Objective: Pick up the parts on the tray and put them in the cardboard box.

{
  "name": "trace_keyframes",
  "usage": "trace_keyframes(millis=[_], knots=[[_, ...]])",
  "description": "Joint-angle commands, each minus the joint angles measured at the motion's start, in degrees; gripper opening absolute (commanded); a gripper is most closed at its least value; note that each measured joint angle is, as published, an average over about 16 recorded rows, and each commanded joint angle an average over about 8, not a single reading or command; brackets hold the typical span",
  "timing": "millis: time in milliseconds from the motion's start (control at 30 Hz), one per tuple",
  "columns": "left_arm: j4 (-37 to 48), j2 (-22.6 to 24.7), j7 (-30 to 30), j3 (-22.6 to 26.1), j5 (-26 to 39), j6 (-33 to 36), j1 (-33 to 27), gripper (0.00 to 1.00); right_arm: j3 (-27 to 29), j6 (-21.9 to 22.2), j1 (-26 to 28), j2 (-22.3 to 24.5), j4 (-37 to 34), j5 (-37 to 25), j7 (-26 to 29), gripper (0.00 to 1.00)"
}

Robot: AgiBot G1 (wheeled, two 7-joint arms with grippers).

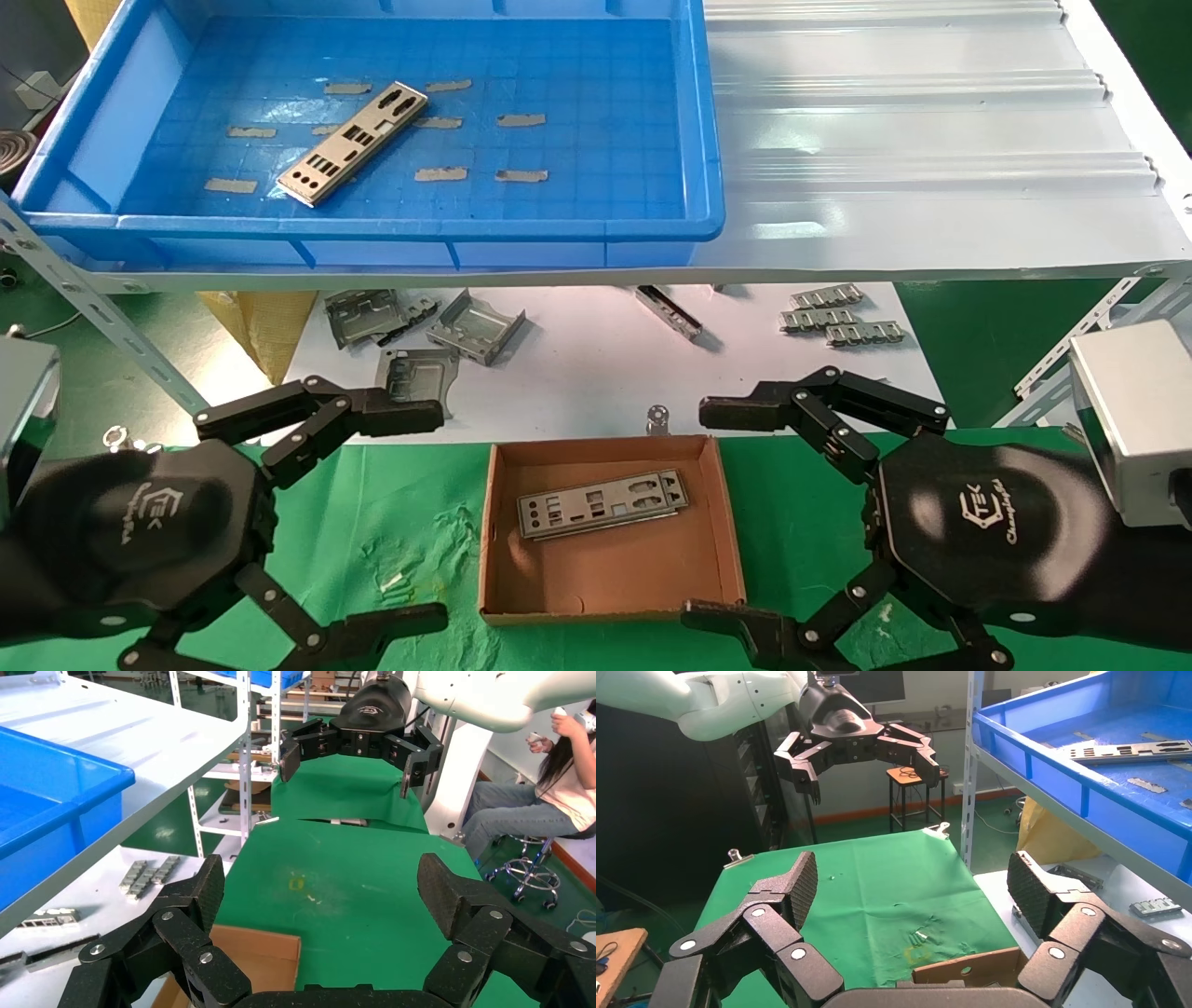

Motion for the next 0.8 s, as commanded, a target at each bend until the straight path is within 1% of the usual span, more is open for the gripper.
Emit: trace_keyframes(millis=[33, 800], knots=[[0.0, 0.0, 0.0, 0.0, 0.0, 0.0, 0.0, 1.0, 0.0, 0.0, 0.0, 0.0, 0.0, 0.0, 0.0, 1.0], [0.0, 0.0, 0.0, 0.0, 0.0, 0.0, 0.0, 1.0, 0.0, 0.0, 0.0, 0.0, 0.0, 0.0, 0.0, 1.0]])
